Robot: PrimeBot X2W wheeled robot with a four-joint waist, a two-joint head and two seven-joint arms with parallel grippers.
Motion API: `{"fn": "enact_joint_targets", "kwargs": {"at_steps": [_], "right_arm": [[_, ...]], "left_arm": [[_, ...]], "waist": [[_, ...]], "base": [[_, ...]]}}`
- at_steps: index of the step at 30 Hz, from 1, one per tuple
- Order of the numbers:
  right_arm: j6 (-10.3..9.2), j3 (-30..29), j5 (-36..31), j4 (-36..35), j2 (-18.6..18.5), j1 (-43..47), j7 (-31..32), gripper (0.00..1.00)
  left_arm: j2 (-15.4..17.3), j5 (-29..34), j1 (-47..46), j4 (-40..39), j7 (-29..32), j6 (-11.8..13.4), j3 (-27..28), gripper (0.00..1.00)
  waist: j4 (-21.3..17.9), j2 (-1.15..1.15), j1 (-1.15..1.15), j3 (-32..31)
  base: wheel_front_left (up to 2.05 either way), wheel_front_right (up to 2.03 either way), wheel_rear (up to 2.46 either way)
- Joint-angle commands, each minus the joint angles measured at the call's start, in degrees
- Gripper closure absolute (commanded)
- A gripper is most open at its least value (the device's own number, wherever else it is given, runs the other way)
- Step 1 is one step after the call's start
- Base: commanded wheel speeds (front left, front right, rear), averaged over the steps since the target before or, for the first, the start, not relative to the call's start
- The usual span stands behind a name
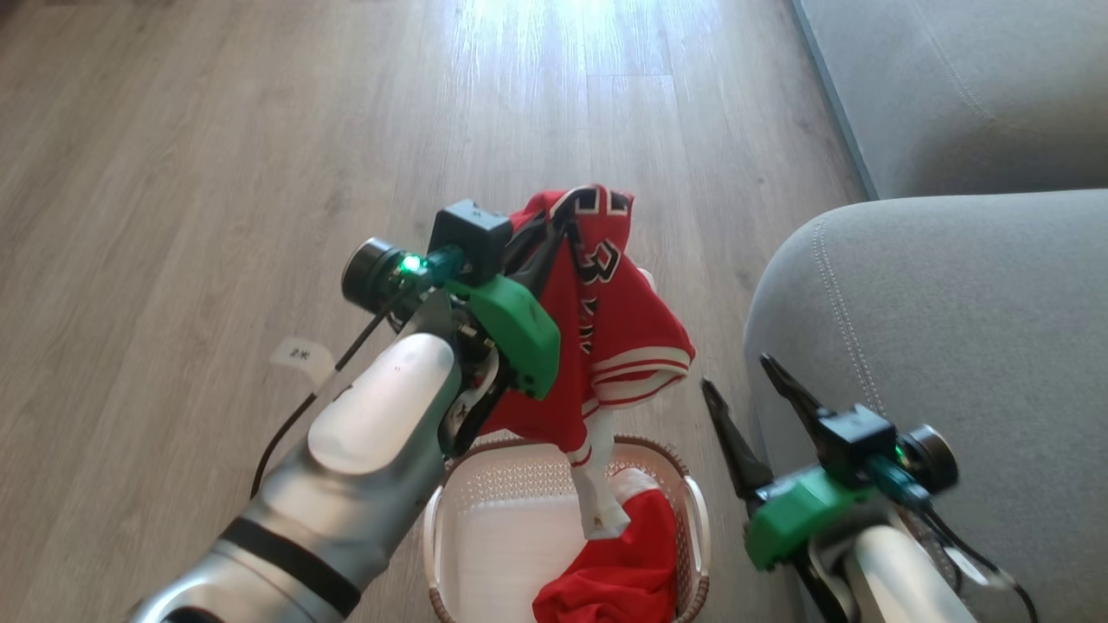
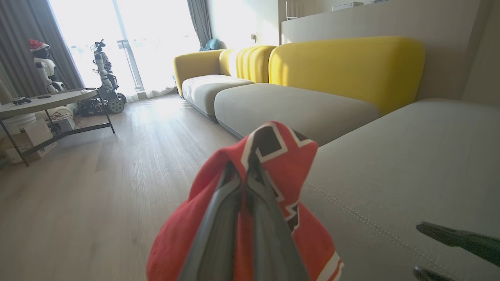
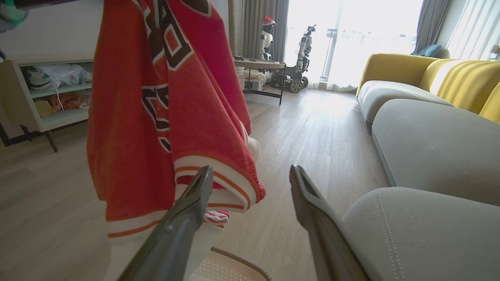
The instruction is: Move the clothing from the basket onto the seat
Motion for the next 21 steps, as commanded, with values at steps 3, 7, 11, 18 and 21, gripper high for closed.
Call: {"fn": "enact_joint_targets", "kwargs": {"at_steps": [3, 7, 11, 18, 21], "right_arm": [[-0.02, 2.9, -0.9, 0.5, 0.1, -5.8, -0.4, 0.00], [-0.02, 5.0, -1.8, 3.4, 0.1, -9.9, -0.4, 0.00], [-0.02, 7.0, -2.0, 6.8, 0.1, -13.9, -0.4, 0.00], [-0.02, 9.1, -1.1, 15.0, 0.1, -18.6, -0.4, 0.00], [-0.02, 10.5, 0.1, 18.2, 0.0, -20.0, -0.4, 0.00]], "left_arm": [[0.8, -0.9, -4.8, -3.1, 0.0, 0.3, 0.9, 1.00], [0.8, -1.9, -5.2, -4.4, 0.1, 0.7, -0.3, 1.00], [0.8, -2.7, -5.2, -5.5, 0.0, 1.1, -1.6, 1.00], [0.8, -4.0, -5.2, -7.2, -0.7, 1.3, -3.8, 1.00], [0.8, -4.5, -5.3, -7.9, -1.1, 1.4, -4.7, 1.00]], "waist": [[0.5, 0.00, 0.00, -0.2], [1.0, 0.00, 0.00, -0.2], [1.7, 0.00, 0.00, -0.1], [2.6, 0.00, 0.00, 0.1], [2.9, 0.00, 0.00, 0.2]], "base": [[0.00, 0.00, 0.00], [0.00, 0.00, 0.00], [0.00, 0.00, 0.00], [0.00, 0.00, 0.00], [0.00, 0.00, 0.00]]}}
